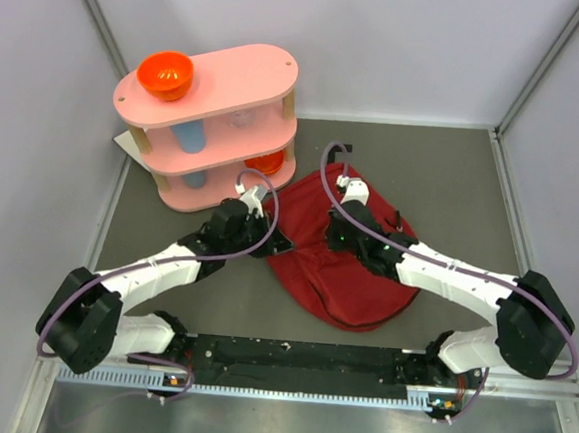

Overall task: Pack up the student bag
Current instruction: Zip the student bag at the center of the board.

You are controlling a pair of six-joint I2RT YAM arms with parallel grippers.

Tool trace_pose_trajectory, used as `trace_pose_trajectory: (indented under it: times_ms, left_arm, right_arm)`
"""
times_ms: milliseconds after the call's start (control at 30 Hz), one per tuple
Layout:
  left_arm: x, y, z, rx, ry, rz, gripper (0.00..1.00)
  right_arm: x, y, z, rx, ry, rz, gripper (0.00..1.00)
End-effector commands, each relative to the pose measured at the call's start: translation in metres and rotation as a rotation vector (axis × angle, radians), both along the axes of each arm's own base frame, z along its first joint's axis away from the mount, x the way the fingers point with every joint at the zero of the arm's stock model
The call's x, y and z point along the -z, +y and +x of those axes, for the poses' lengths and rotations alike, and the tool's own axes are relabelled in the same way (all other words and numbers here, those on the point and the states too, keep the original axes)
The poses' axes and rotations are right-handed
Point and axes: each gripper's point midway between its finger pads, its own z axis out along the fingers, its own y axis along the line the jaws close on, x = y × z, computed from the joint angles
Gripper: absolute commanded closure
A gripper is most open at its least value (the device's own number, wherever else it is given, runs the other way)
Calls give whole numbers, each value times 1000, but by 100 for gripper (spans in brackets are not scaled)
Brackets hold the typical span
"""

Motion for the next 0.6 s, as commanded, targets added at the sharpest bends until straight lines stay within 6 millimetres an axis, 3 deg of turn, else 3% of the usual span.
trace_pose_trajectory:
  times_ms: [0,333,400,500,567]
  left_arm:
    - [8,11,-9,14,-22,36,100]
    - [16,29,-11,8,-25,83,100]
    - [14,30,-10,21,-31,74,100]
    - [1,16,-16,108,-46,14,99]
    - [-14,4,-20,154,-58,-60,85]
  right_arm:
    - [-15,-21,18,84,-52,35,100]
    - [-25,-45,22,140,-99,72,100]
    - [-29,-43,21,118,-111,81,100]
    - [-31,-22,10,15,-77,150,100]
    - [-30,-15,4,-11,-66,170,100]
